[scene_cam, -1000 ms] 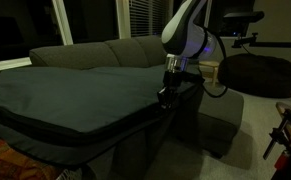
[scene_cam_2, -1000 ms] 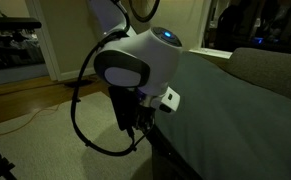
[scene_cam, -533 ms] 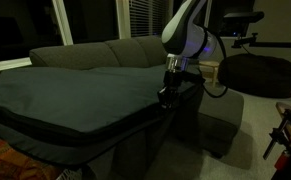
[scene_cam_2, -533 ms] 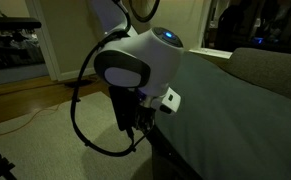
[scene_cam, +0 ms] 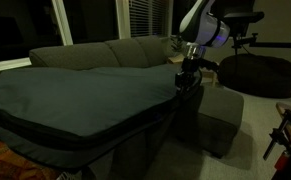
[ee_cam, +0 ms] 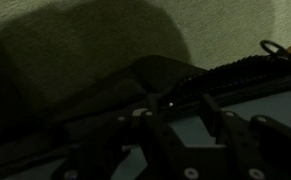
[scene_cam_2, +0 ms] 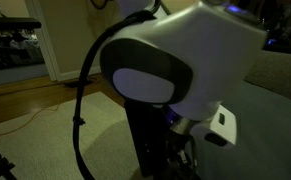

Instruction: Close the zip

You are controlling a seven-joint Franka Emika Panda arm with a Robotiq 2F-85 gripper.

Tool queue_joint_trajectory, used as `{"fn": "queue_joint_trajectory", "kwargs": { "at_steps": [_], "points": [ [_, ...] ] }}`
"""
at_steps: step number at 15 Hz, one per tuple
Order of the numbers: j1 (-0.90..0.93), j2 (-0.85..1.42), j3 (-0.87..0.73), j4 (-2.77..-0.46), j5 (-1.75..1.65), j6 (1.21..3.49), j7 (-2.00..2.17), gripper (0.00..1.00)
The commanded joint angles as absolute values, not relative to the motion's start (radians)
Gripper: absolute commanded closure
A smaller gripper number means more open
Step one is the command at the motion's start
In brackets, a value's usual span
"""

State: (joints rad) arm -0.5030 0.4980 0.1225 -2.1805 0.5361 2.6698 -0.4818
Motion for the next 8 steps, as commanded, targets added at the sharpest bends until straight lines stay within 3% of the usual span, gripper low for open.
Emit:
{"fn": "queue_joint_trajectory", "kwargs": {
  "at_steps": [1, 2, 3, 6, 8],
  "points": [
    [-0.532, 0.384, 0.085, -2.254, 0.523, 2.600, -0.548, 0.23],
    [-0.535, 0.374, 0.076, -2.254, 0.524, 2.580, -0.569, 0.17],
    [-0.517, 0.442, 0.069, -2.197, 0.544, 2.609, -0.552, 0.34],
    [-0.513, 0.421, 0.058, -2.206, 0.545, 2.594, -0.563, 0.17],
    [-0.512, 0.421, 0.059, -2.209, 0.544, 2.594, -0.564, 0.17]
  ]
}}
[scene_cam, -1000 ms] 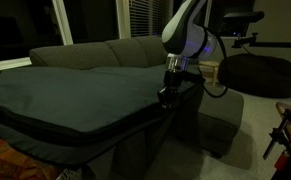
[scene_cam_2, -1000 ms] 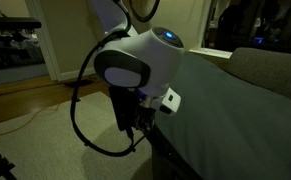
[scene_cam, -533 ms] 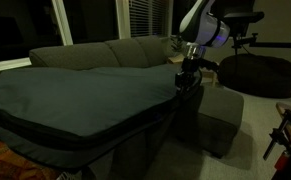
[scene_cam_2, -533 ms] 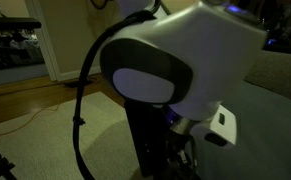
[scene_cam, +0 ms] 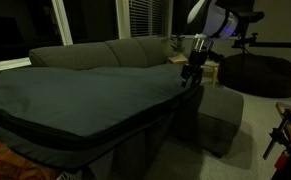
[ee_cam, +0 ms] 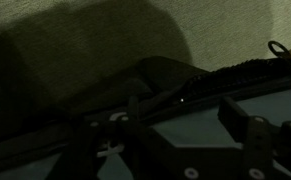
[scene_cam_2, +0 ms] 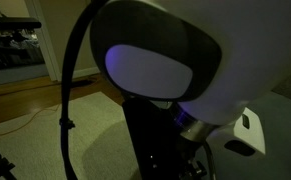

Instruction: Close the zip

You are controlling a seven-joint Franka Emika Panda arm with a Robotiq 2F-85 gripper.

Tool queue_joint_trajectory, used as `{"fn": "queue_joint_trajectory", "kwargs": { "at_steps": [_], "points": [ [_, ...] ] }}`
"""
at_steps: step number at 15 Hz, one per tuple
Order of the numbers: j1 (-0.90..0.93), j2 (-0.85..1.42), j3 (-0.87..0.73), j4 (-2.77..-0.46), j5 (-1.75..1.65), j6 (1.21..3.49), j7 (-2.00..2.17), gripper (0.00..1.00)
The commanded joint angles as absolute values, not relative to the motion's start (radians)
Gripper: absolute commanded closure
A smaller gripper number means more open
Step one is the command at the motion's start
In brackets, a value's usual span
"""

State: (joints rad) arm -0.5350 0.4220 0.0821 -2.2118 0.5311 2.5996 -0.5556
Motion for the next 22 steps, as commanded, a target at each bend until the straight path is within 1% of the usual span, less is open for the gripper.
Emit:
{"fn": "queue_joint_trajectory", "kwargs": {
  "at_steps": [1, 2, 3, 4, 5, 11, 16, 22],
  "points": [
    [-0.512, 0.421, 0.059, -2.210, 0.544, 2.594, -0.564, 0.17],
    [-0.512, 0.421, 0.059, -2.211, 0.544, 2.594, -0.564, 0.17],
    [-0.512, 0.421, 0.059, -2.211, 0.544, 2.594, -0.564, 0.04],
    [-0.508, 0.423, 0.057, -2.209, 0.542, 2.593, -0.560, 0.03],
    [-0.505, 0.426, 0.056, -2.205, 0.538, 2.584, -0.556, 0.00],
    [-0.472, 0.429, 0.057, -2.204, 0.515, 2.552, -0.539, 0.00],
    [-0.436, 0.426, 0.060, -2.209, 0.497, 2.430, -0.560, 0.00],
    [-0.408, 0.459, 0.066, -2.182, 0.507, 2.372, -0.610, 0.00]
  ]
}}
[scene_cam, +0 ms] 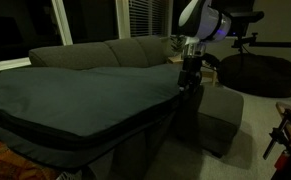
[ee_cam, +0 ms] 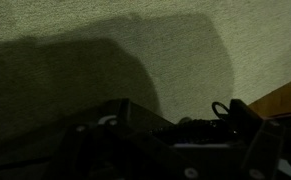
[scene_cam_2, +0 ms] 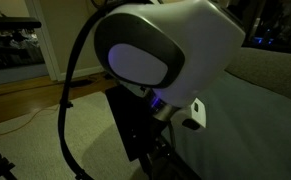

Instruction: Close the zip

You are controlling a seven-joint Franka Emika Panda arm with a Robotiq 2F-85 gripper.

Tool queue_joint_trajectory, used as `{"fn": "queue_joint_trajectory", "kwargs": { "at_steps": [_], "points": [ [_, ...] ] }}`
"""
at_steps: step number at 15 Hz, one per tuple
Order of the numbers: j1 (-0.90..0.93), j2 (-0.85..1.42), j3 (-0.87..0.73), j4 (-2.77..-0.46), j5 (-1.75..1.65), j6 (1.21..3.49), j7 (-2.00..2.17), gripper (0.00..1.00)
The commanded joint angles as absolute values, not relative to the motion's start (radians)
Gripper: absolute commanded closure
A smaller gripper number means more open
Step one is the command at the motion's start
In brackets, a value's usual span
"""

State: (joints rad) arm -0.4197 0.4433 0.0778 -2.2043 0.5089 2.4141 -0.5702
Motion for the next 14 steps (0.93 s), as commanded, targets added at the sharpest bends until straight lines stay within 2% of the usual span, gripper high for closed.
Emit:
{"fn": "queue_joint_trajectory", "kwargs": {
  "at_steps": [1, 14],
  "points": [
    [-0.410, 0.467, 0.070, -2.173, 0.515, 2.372, -0.627, 0.00],
    [-0.400, 0.534, 0.134, -2.147, 0.668, 2.371, -0.805, 0.00]
  ]
}}
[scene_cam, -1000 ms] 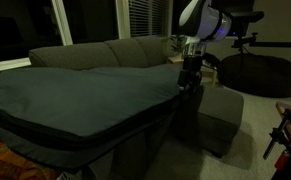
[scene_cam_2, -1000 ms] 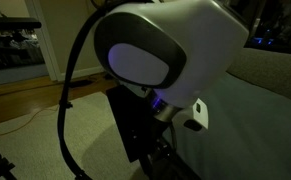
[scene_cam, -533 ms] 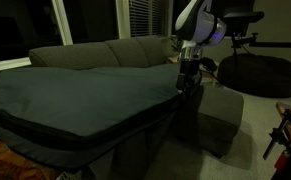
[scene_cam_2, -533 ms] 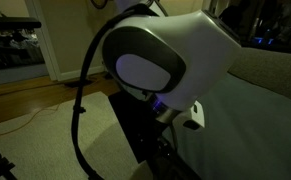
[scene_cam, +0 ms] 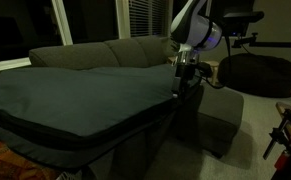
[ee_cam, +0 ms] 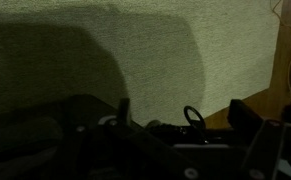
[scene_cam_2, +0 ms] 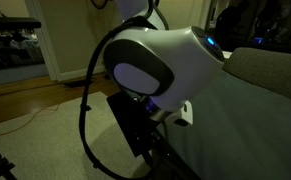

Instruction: Close the zip

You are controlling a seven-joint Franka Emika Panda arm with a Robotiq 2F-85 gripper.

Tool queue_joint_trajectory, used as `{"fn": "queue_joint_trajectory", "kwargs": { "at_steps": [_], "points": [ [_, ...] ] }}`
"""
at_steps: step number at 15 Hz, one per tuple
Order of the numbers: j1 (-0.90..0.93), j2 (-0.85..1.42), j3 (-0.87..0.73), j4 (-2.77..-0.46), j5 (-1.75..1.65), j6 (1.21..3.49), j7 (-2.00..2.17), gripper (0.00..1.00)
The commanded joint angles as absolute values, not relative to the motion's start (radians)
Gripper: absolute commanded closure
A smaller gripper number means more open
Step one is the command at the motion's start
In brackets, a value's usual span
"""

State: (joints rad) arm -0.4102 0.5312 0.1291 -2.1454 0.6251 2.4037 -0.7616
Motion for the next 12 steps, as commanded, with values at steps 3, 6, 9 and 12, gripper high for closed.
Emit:
{"fn": "queue_joint_trajectory", "kwargs": {
  "at_steps": [3, 6, 9, 12],
  "points": [
    [-0.386, 0.549, 0.139, -2.144, 0.697, 2.364, -0.828, 0.00],
    [-0.377, 0.564, 0.144, -2.140, 0.732, 2.372, -0.858, 0.00],
    [-0.373, 0.578, 0.145, -2.131, 0.782, 2.370, -0.896, 0.00],
    [-0.364, 0.594, 0.141, -2.122, 0.830, 2.379, -0.929, 0.00]
  ]
}}
